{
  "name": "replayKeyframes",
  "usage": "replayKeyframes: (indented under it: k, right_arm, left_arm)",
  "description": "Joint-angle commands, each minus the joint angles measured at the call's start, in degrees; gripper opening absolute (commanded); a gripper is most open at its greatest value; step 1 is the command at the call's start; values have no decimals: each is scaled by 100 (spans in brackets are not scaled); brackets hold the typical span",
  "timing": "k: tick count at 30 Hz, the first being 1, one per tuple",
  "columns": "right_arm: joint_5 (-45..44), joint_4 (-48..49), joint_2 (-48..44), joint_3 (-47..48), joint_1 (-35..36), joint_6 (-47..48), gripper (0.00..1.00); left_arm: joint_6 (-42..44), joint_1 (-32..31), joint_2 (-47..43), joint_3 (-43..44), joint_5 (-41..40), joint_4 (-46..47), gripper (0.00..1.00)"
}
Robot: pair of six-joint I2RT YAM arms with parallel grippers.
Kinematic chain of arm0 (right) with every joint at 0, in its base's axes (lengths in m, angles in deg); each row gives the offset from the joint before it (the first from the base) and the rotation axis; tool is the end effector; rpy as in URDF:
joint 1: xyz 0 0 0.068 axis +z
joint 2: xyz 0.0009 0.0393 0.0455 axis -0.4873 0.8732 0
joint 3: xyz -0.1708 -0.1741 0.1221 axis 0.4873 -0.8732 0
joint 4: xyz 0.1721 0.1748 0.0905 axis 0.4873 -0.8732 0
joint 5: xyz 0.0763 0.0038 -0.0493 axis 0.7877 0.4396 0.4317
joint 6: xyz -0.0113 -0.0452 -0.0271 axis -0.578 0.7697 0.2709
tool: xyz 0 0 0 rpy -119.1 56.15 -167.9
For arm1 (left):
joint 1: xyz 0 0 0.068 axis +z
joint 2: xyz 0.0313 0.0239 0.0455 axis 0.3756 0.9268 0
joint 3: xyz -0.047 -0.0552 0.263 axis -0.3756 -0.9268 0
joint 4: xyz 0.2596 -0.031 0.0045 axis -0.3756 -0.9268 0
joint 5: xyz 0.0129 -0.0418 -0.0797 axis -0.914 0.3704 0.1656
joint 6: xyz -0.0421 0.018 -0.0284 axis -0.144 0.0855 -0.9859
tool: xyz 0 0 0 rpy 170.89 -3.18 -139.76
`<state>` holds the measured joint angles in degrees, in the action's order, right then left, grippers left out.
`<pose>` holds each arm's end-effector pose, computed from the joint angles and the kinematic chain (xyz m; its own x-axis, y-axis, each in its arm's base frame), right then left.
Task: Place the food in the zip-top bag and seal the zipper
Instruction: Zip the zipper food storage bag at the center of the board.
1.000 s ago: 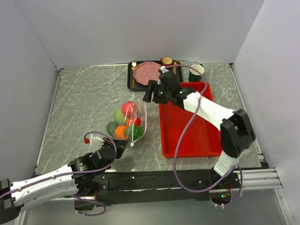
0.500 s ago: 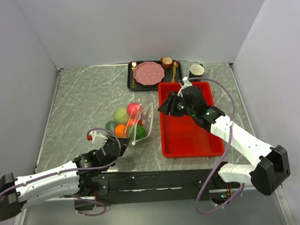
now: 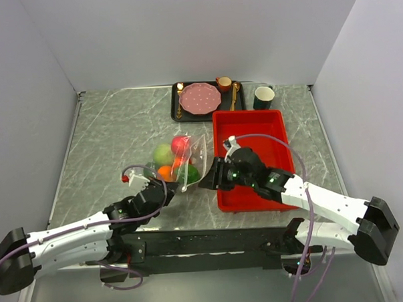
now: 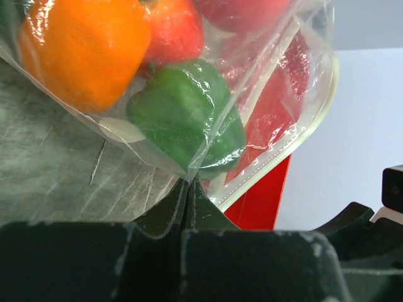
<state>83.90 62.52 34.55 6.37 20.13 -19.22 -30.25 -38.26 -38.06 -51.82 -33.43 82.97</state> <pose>0.1519 0.1873 0.2608 -0.8756 0.1701 -0.4522 -0.2654 0.6128 0.7443 0.1044 -0.1421 0.1988 -0.4576 -0.8527 -0.2519 -0.2696 0.4030 -0.8746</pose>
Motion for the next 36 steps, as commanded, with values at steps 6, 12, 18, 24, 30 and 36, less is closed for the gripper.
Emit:
replayKeyframes:
  k: [6,12,18,24,30,36]
  right_arm:
    - [-461,899,775,170,467,-598,44]
    - [-496,899,961,241,546,-712,43]
    - [-443,1181,970,196,554,-695,45]
    - [-399,1119,1181,320,554,-677,45]
    - [-513,1181,1198,284,546,-659,40]
    - [-513,1180,1181,232,546,-659,27]
  left_arm:
    - [312,46,118,298,270,524,1]
    - [356,55,171,315,341,568,1]
    - [374,64,180,245,420,691,1]
    - [409,81,259,271,516,761,1]
    - [383,81,294,236,622,797,1]
    - [339,81,233,227,569,771,1]
